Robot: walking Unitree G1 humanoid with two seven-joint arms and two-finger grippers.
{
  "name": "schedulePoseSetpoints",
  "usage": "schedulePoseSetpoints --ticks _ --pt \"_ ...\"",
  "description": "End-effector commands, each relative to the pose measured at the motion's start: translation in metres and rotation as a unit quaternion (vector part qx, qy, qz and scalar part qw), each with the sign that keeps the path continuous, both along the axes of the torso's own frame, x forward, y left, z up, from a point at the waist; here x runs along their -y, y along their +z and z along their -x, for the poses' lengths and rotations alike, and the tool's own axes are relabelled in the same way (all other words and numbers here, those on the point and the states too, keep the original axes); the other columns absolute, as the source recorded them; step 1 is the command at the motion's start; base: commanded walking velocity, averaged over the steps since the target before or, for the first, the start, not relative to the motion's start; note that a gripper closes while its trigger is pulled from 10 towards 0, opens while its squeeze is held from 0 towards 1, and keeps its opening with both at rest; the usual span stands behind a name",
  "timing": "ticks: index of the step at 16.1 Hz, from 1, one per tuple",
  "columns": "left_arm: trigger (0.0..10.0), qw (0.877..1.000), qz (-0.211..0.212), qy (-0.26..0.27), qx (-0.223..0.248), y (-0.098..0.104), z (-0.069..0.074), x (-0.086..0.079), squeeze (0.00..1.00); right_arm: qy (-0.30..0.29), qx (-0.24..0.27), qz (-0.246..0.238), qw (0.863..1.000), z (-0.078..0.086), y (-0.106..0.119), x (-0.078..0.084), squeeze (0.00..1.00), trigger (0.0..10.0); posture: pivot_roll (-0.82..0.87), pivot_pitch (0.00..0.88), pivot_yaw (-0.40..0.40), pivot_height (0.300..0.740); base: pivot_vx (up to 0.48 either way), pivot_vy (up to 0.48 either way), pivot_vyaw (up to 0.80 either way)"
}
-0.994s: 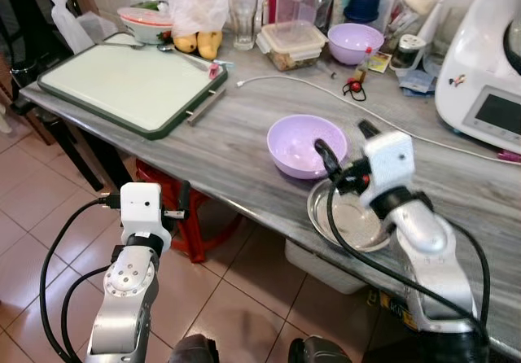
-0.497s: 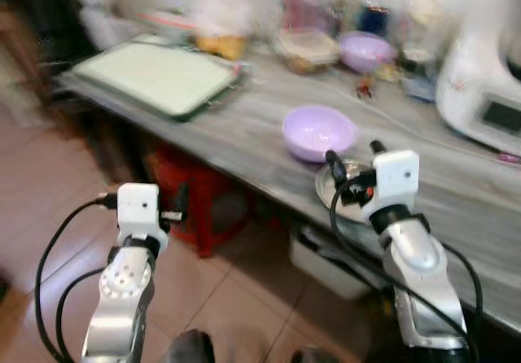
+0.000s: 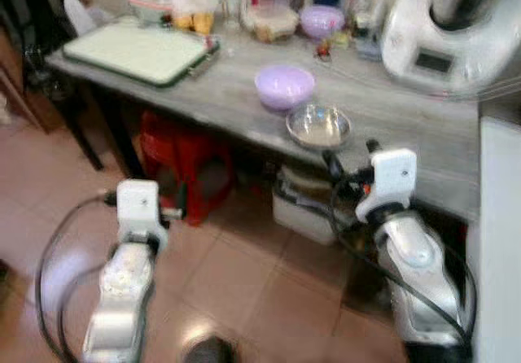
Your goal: Setting the table
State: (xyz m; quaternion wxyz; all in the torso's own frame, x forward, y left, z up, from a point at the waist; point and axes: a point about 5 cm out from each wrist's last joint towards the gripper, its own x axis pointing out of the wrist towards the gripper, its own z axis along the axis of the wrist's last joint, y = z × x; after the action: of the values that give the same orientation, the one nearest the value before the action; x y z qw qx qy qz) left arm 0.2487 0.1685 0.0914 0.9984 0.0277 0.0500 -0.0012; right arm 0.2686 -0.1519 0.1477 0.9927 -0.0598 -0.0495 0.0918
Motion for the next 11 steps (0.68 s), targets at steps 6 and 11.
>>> schedulePoseSetpoints --ticks 6,11 --pt "10.0 0.999 0.010 -0.008 0.032 0.0130 -0.0093 0.0052 0.00 -0.024 -0.007 0.012 1.000 -0.0084 0.0014 0.0027 0.00 10.0 0.00 0.001 0.002 0.740 -0.146 0.000 0.00" --pt "10.0 0.999 0.023 -0.026 0.031 0.0128 -0.0079 0.0098 0.00 -0.022 -0.026 0.000 0.999 -0.0069 -0.0030 0.0009 0.00 10.0 -0.01 0.015 0.001 0.740 0.000 0.000 -0.32"
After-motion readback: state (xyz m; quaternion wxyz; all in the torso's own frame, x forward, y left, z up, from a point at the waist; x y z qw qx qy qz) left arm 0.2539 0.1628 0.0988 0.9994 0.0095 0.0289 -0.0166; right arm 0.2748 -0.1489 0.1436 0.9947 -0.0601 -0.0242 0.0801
